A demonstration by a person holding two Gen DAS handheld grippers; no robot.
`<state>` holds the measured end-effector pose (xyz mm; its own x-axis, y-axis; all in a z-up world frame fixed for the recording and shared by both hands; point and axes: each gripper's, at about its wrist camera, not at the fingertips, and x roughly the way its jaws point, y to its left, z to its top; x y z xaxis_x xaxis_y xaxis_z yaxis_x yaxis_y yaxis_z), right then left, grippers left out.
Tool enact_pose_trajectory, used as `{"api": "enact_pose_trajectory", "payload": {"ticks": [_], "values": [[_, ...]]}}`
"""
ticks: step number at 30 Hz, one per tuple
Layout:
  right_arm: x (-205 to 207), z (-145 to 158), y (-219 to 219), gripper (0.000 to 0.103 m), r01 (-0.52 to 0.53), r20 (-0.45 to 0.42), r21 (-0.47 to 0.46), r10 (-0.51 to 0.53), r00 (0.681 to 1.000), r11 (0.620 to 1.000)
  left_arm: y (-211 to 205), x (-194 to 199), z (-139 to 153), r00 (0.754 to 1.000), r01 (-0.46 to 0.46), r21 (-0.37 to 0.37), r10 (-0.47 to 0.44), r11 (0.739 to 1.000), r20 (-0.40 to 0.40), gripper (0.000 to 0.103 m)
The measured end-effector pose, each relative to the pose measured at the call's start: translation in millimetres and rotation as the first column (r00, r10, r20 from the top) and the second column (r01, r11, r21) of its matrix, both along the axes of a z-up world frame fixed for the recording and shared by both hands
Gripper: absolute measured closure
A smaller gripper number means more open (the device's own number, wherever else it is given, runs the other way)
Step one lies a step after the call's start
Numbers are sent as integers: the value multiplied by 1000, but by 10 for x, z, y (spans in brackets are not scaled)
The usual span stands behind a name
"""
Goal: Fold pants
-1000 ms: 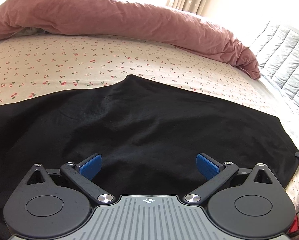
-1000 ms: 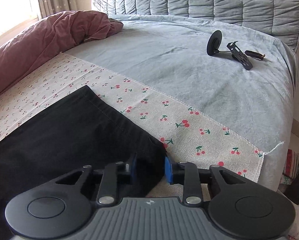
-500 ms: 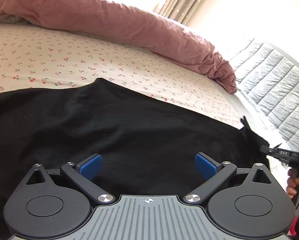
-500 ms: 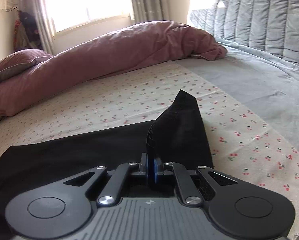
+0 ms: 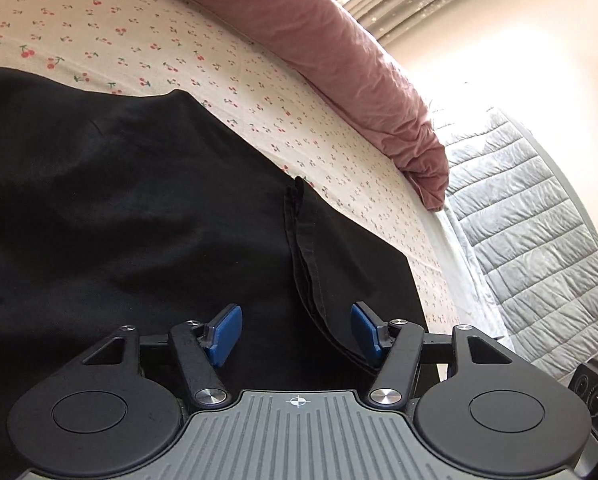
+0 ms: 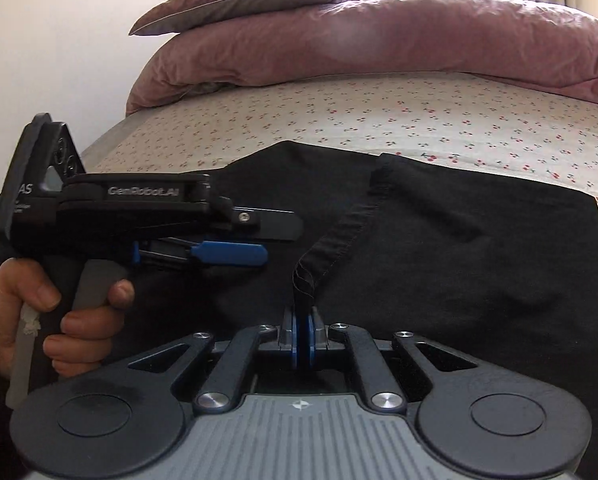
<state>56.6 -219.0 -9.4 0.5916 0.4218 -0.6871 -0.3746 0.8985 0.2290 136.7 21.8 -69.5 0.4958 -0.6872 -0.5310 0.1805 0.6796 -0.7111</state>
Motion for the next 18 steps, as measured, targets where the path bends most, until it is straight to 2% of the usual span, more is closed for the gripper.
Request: {"api": "enact_pose_trajectory", "payload": {"ticks": [2,6,9,11,13,14,15,18], "values": [[8,14,26,96,-23,-10,22,23,1000,999,34,39,-27,1000,-3,-18,3,1000,-19,54],[-15,48,81,96,-66,-37,81,69,997,995,47,104,-77,999,-17,-44,15,999,-44,61],[-70,67,148,94,-88,-42,101,93,995,991,34,123,-108,999,-27,-30,26,999,-38,75],[-82,71,158,89,-105,-45,109,110,993,988,7,134,-124,999,-30,-11,30,999,-28,91],[-70,53,144,76,-111,-61,132,120,991,985,-25,138,-132,999,-35,20,35,999,-12,102],[-51,49,141,69,-115,-72,140,126,989,984,-31,125,-121,999,-37,35,37,999,-1,102],[-53,63,131,58,-123,-73,149,135,988,981,-42,114,-102,999,-36,53,36,998,8,103],[-86,136,82,45,-134,-42,155,143,989,979,-42,72,-12,999,-30,108,26,994,41,103]]}}
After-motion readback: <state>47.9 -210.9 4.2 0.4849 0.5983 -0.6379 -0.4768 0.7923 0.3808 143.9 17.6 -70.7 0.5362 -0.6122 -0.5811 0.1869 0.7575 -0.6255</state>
